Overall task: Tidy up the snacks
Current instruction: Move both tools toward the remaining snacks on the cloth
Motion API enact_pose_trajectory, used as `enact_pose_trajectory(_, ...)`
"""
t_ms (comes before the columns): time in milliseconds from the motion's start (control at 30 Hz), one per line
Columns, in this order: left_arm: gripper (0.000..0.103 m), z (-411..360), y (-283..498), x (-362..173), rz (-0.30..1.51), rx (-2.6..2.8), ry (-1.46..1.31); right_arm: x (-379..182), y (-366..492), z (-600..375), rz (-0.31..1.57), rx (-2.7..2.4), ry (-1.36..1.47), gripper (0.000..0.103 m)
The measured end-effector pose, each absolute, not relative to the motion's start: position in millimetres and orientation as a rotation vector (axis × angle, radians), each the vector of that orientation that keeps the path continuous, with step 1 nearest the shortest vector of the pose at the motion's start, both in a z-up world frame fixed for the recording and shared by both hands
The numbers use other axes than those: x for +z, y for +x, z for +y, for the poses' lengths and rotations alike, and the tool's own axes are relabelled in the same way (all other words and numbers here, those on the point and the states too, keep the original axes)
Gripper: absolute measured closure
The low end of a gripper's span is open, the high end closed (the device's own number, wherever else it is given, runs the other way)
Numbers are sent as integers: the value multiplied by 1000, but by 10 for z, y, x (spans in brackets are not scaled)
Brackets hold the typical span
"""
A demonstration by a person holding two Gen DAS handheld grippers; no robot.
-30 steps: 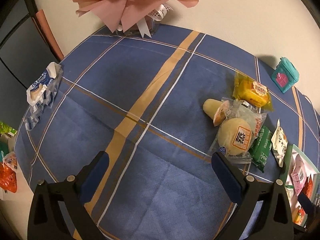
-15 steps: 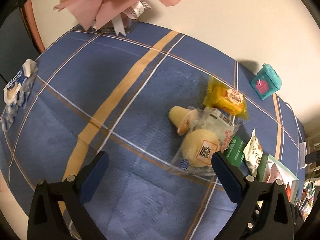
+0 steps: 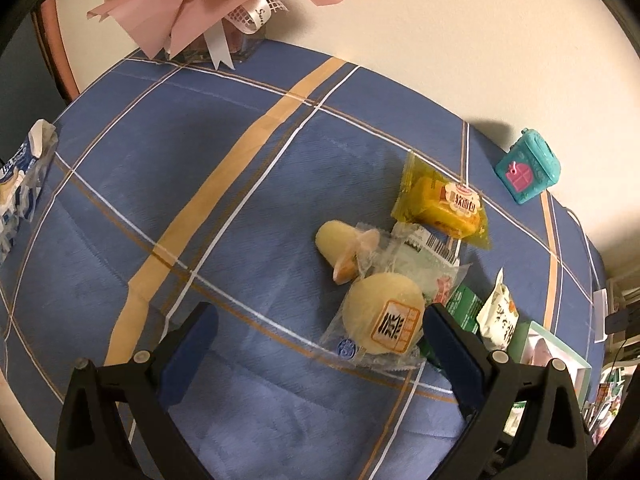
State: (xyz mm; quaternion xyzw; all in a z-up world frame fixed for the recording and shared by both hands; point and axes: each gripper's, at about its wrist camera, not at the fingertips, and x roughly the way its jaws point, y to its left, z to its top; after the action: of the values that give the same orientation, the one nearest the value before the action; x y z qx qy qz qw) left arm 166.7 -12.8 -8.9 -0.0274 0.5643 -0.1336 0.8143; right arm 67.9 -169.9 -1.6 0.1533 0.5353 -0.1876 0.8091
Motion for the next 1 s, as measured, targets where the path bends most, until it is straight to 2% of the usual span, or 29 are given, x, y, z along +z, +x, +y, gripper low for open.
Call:
enact_pose_trajectory(733,2,-458,1741,-309,1233,-341,-25,-184,817,-1805,1142,-400,330,0)
enact_pose_trajectory(833,7,-425,1755,-299,1226,-346,-46,-182,820,-1802,1138,-396,335,0)
enact_pose_trajectory(900,17,-413,1763,-291,1225,-356,-61,-174,814,-1799,1131,-388,349,0)
enact_pose_trajectory(1000,24,-413,1769,-306,1233,-364,-65,-148,807,-1789,1113,-381,363,0)
